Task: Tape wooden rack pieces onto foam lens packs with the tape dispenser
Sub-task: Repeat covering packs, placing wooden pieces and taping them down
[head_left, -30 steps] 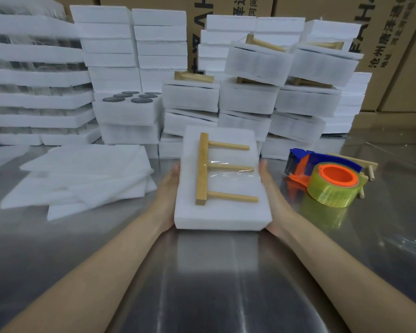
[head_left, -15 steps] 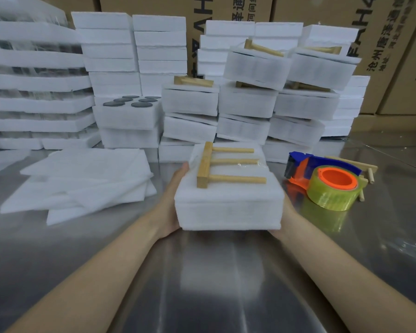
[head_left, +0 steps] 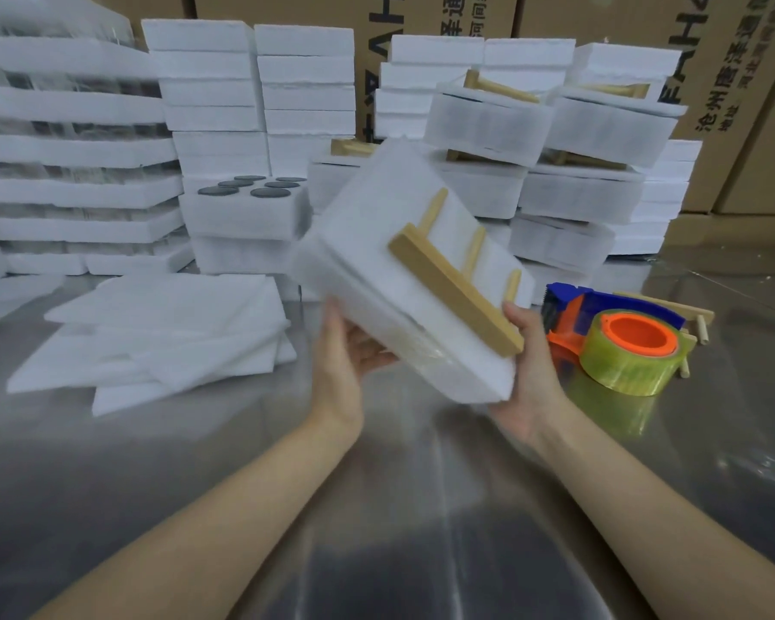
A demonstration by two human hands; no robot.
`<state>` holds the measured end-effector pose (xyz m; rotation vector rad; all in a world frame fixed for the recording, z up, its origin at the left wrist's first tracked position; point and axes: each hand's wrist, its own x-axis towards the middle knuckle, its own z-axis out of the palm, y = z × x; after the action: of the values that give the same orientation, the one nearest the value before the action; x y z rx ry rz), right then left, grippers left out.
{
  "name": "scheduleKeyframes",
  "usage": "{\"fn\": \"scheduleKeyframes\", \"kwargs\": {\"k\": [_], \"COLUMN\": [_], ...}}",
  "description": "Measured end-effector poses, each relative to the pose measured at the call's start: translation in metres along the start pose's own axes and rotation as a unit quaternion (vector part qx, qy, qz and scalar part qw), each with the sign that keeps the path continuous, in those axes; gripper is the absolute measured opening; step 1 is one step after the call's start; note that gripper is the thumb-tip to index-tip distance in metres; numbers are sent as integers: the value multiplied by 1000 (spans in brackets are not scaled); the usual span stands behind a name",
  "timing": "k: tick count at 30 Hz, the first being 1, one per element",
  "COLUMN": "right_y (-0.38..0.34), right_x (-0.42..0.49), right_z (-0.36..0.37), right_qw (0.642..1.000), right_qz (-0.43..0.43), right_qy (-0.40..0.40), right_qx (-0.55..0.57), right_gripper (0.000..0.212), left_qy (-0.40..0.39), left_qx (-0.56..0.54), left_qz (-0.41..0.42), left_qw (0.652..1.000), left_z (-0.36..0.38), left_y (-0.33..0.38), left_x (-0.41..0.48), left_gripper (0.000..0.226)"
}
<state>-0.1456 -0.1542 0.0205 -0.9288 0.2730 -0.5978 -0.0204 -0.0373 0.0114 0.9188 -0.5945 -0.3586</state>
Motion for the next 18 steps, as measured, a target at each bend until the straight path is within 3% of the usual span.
{"fn": "scheduleKeyframes", "kwargs": {"k": [2, 4, 7, 9, 14, 18], "right_y": [-7, -13, -17, -18, -15, -13], "right_x": [1, 3, 7, 9, 10, 12], "right_z": [-9, -16, -22, -24, -26, -23], "right_qw": [1000, 999, 996, 992, 991, 999], "right_qz": [-2, 7, 21, 27, 15, -6], "right_qy": [11, 20, 55, 73, 59, 19], "right_qx": [-1, -25, -64, -98, -119, -44], "right_gripper": [47, 43, 35, 31, 34, 46], "left_qy": [17, -19, -135, -156, -129, -58], "left_qx": [-81, -97, -23, 7, 23, 1], "left_qz": [-81, -149, -199, -214, -246, -241], "left_qw": [993, 984, 970, 964, 960, 969], "left_z": [-17, -35, -51, -55, -59, -59], "left_y": [10, 21, 28, 30, 36, 40], "left_x": [13, 20, 20, 21, 22, 20], "left_gripper": [64, 78, 64, 50, 44, 45]}}
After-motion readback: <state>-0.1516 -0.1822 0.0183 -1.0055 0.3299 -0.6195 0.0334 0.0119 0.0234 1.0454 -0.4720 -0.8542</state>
